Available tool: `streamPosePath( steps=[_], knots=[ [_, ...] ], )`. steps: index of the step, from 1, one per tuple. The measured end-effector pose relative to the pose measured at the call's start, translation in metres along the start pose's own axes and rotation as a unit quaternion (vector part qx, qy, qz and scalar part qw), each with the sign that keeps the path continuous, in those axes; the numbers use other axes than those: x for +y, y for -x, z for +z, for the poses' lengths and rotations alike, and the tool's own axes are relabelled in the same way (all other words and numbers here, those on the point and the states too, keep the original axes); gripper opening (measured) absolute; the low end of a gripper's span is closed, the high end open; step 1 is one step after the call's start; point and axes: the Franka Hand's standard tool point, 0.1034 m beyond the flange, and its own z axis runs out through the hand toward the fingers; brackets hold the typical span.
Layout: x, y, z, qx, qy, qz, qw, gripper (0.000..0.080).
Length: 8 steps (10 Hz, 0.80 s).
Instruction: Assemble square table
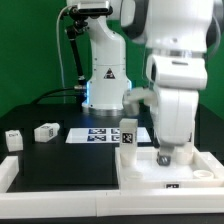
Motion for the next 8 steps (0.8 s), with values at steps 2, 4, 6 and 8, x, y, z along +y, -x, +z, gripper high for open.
streamPosePath(
  steps=[2,4,6,8],
  knots=[
    [0.003,0.018,-0.026,-0.003,0.011,0.019,1.0,0.0649],
    [0.001,0.015,-0.02,-0.002,0.007,0.083,0.997,0.0649],
    [0.002,0.015,-0.02,-0.002,0.008,0.131,0.991,0.0649],
    [-0.003,0.035,-0.023,0.01,-0.002,0.219,0.976,0.0649]
  ],
)
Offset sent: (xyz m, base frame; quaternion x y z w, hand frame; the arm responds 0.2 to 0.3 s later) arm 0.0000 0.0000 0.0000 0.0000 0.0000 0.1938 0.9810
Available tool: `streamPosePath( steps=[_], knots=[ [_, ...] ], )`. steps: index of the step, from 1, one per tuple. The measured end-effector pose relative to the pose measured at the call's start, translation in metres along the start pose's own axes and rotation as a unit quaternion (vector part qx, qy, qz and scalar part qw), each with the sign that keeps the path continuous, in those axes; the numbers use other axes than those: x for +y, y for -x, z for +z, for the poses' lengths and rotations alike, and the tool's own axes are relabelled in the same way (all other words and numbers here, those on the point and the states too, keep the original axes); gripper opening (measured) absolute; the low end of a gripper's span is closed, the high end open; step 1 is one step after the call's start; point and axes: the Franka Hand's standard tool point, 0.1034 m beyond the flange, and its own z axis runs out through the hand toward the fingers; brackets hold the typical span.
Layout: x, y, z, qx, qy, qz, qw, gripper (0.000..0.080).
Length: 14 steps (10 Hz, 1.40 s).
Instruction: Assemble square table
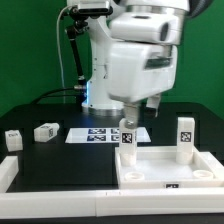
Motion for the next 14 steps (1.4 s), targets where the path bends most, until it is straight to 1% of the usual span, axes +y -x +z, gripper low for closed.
streamPosePath(
  steps=[1,2,3,4,5,6,9,10,11,12,13,14],
  knots=[
    [0.005,0.021,-0.011,0.0,-0.005,0.032,0.999,0.0649],
    [0.005,0.045,-0.023,0.005,-0.007,0.066,0.998,0.0649],
    [0.006,0.069,-0.027,0.011,-0.017,0.119,0.993,0.0649],
    [0.013,0.085,-0.027,0.011,-0.018,0.169,0.985,0.0649],
    [0.008,0.075,-0.025,0.01,-0.02,0.185,0.982,0.0649],
    [0.006,0.071,-0.025,0.011,-0.022,0.219,0.975,0.0649],
    [0.005,0.072,-0.023,0.013,-0.026,0.333,0.942,0.0649],
    [0.0,0.091,-0.016,0.015,-0.031,0.382,0.924,0.0649],
    [-0.009,0.123,-0.006,0.009,-0.042,0.428,0.903,0.0649],
    [-0.018,0.148,0.001,0.005,-0.058,0.461,0.885,0.0649],
    [-0.031,0.175,0.014,-0.002,-0.077,0.518,0.852,0.0649],
    [-0.049,0.198,0.029,-0.012,-0.096,0.575,0.813,0.0649]
  ],
)
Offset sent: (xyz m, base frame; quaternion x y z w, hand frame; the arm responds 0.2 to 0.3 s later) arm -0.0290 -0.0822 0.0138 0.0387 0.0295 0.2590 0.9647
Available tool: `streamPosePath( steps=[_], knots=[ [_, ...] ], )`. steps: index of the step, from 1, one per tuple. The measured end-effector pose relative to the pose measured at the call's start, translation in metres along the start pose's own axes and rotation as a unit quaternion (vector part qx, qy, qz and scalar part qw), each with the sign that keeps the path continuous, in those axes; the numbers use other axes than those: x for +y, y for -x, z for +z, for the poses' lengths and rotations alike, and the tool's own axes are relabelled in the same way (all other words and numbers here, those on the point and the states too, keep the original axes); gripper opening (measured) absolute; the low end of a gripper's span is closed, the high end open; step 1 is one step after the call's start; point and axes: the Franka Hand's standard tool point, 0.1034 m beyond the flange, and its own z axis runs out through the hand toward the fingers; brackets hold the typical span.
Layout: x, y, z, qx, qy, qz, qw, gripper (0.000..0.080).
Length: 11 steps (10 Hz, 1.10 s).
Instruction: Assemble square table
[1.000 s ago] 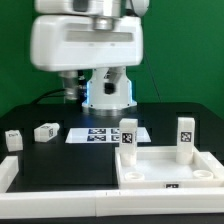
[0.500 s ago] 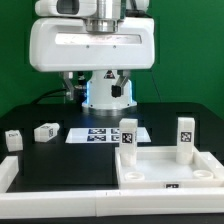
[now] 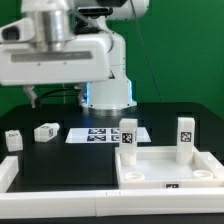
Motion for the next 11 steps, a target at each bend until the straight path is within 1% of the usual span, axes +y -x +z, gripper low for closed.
streamPosePath(
  steps=[1,3,4,5,6,7,8,9,10,11],
  knots=[
    [0.0,0.001,0.001,-0.002,0.0,0.022,1.0,0.0649],
    [-0.001,0.002,0.002,-0.005,0.0,0.016,1.0,0.0649],
    [-0.002,0.003,0.002,-0.016,-0.003,0.016,1.0,0.0649],
    [-0.001,0.006,0.005,-0.018,-0.003,0.018,1.0,0.0649],
    [0.006,0.029,0.017,-0.047,-0.006,0.032,0.998,0.0649],
    [0.017,0.055,0.028,-0.094,-0.012,0.037,0.995,0.0649],
    [0.033,0.076,0.039,-0.134,-0.016,0.054,0.989,0.0649],
    [0.047,0.089,0.044,-0.205,-0.024,0.076,0.976,0.0649],
    [0.047,0.083,0.045,-0.232,-0.025,0.074,0.97,0.0649],
    [0.046,0.086,0.045,-0.272,-0.03,0.074,0.959,0.0649]
  ],
)
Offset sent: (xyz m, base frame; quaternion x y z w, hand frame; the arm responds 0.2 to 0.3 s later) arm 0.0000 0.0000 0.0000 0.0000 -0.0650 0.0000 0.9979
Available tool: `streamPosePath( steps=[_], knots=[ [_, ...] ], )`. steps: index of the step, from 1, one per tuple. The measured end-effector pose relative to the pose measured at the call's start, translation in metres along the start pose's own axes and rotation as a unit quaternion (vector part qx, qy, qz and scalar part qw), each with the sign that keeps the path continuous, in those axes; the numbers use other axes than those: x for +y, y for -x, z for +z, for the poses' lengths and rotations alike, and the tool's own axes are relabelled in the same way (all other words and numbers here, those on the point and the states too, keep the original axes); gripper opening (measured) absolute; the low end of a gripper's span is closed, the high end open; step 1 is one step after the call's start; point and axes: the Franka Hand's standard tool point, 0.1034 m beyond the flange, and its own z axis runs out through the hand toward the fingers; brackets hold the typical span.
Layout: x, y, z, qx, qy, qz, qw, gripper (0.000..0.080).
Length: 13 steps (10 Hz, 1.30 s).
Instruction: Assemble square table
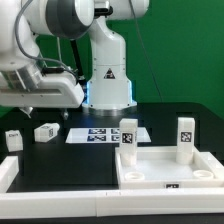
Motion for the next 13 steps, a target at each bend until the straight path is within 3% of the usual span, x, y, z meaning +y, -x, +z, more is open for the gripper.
streamPosePath(
  steps=[2,4,5,9,12,13],
  knots=[
    [0.003,0.002,0.006,-0.078,-0.002,0.002,0.997,0.0649],
    [0.028,0.0,0.022,-0.144,-0.006,0.009,0.99,0.0649],
    [0.036,0.0,0.025,-0.147,-0.007,0.012,0.989,0.0649],
    [0.035,0.0,0.027,-0.148,-0.006,0.01,0.989,0.0649],
    [0.045,0.009,0.051,-0.164,-0.009,0.02,0.986,0.0649],
    [0.045,0.009,0.059,-0.161,-0.004,0.019,0.987,0.0649]
  ],
)
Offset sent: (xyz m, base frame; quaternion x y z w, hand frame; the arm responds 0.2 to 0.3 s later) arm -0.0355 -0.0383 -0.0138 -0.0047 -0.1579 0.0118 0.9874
